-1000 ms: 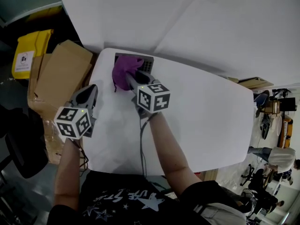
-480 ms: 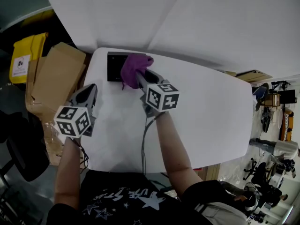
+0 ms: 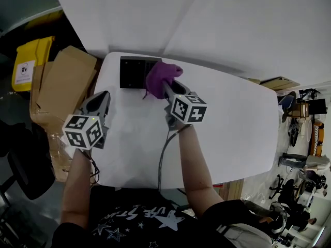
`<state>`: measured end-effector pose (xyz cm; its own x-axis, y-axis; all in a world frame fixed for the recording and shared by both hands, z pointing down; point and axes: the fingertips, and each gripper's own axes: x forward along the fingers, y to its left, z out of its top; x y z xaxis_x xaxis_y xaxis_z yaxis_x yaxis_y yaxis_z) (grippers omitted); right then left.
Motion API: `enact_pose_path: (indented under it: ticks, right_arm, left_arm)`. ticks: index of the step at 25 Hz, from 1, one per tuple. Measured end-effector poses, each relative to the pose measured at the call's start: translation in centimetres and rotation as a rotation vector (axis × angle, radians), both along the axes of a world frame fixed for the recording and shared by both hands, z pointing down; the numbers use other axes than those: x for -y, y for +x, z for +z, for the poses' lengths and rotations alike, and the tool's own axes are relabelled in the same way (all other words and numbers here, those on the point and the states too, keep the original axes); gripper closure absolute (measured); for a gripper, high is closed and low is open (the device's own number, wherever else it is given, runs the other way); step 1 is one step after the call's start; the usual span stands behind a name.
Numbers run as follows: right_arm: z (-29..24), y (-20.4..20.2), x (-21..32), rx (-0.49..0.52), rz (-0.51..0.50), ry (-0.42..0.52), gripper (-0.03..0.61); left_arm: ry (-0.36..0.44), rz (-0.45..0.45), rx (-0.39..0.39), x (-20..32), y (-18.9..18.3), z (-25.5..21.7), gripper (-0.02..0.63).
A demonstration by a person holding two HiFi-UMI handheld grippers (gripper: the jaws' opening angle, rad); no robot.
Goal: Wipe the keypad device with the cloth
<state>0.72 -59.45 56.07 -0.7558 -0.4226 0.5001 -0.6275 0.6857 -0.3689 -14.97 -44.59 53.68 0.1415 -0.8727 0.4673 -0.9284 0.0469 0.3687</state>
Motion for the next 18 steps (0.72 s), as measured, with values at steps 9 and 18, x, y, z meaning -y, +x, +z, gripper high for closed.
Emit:
enact_pose_path:
  ticks: [9, 18]
  right_arm:
    - [-2.7, 1.5, -3.1, 0.005, 0.043, 0.041, 0.486]
    - [-7.0, 3.1, -9.4, 0.004, 0.108, 0.102, 0.486]
  left_arm:
    - [0.037, 0.029, -0.020, -2.5, 0.3, -1.4, 0.606]
    - [0.086, 0.114, -0.033, -6.2, 1.1, -4.0, 0.607]
